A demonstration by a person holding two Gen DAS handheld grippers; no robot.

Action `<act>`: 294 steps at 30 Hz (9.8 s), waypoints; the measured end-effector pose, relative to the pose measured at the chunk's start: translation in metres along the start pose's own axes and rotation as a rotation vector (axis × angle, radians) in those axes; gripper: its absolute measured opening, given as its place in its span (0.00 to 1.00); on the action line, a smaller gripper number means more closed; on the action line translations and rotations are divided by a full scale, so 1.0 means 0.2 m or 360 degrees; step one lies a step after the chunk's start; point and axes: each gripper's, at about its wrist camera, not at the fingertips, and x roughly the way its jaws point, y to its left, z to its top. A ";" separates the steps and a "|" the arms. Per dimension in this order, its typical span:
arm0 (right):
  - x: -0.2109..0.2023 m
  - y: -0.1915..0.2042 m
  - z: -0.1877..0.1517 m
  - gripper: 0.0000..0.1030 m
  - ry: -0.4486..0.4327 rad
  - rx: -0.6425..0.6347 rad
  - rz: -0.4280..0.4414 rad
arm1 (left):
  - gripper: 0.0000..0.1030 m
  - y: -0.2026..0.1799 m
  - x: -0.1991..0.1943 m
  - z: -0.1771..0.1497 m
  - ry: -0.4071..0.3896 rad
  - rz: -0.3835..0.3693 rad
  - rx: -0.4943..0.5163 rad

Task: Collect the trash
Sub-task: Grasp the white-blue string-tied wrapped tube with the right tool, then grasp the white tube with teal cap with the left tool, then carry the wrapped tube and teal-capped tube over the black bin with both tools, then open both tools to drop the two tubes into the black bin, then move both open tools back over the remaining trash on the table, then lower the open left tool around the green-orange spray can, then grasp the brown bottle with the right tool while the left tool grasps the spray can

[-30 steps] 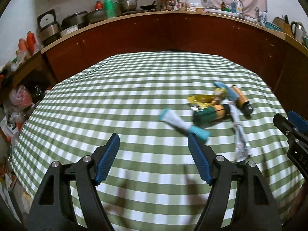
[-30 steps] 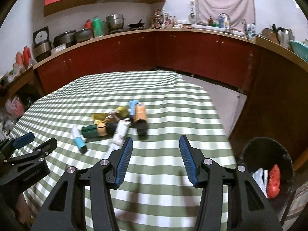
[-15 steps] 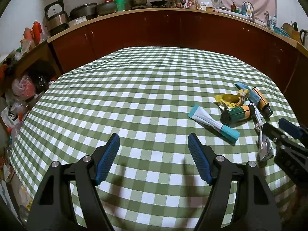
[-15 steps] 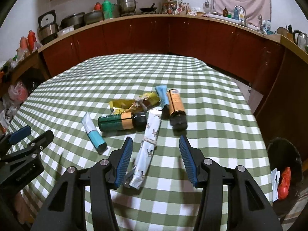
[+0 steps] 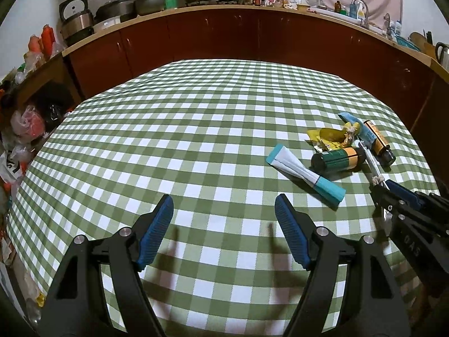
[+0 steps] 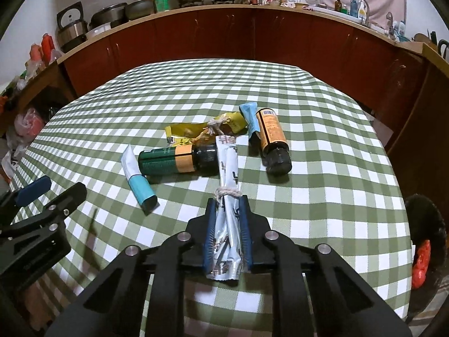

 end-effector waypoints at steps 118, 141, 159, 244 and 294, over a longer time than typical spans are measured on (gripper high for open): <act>-0.77 -1.19 -0.44 0.17 -0.0497 0.0507 -0.0586 | 0.08 -1.51 -0.43 -0.09 -0.0286 -0.0754 0.0602; -0.65 -1.43 -0.51 0.20 -0.0482 0.0634 -0.0643 | 0.13 -1.92 -0.28 -0.14 -0.0229 -0.0754 0.0740; -0.69 -1.47 -0.51 0.39 -0.0494 0.0681 -0.0670 | 0.51 -1.89 -0.26 -0.14 -0.0191 -0.0721 0.0724; -0.13 -0.42 0.05 0.55 -0.0222 0.0148 -0.0110 | 0.54 -0.41 0.21 0.13 0.0096 -0.0301 0.0238; 0.05 -0.22 0.16 0.25 -0.0056 0.0047 -0.0057 | 0.53 -0.02 0.19 0.13 0.0067 -0.0169 0.0066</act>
